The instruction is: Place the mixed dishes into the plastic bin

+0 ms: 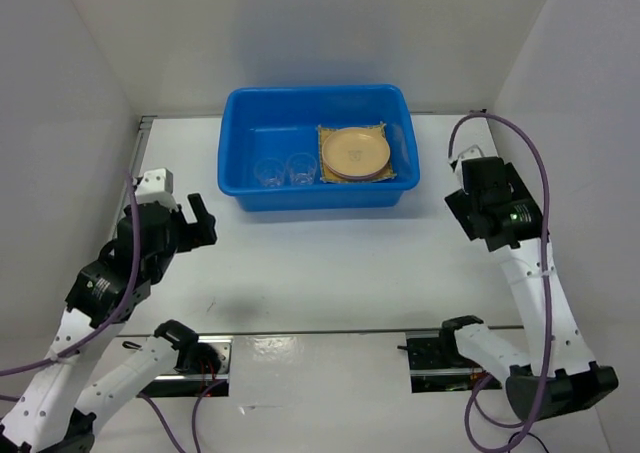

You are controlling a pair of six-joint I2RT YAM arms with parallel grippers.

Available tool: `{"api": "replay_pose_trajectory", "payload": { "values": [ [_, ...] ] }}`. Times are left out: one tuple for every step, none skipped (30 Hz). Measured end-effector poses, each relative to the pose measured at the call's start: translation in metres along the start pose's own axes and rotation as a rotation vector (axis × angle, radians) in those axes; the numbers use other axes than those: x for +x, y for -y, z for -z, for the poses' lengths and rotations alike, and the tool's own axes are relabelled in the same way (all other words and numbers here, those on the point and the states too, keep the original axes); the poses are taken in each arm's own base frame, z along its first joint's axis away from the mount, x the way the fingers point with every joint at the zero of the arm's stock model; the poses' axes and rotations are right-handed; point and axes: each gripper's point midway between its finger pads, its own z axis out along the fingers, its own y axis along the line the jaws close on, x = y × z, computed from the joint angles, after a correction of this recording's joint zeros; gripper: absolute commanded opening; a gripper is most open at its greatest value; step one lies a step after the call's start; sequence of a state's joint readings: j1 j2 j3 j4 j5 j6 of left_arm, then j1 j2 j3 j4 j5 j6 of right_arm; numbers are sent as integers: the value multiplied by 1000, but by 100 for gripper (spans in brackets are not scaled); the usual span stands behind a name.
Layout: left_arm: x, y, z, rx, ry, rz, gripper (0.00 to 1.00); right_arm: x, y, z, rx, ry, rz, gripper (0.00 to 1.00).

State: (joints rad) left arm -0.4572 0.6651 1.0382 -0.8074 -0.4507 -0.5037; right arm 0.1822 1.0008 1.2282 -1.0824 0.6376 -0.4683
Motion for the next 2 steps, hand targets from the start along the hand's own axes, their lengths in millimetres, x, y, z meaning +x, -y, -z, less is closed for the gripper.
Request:
{"api": "replay_pose_trajectory", "payload": {
  "values": [
    [1,0,-1,-3,-4,-2,100,4,-3,-4,-10,-3,-7,99],
    [2,0,-3,-7,-11,-5,100,7,-4,-7,-20,2,-21,99]
  ]
}}
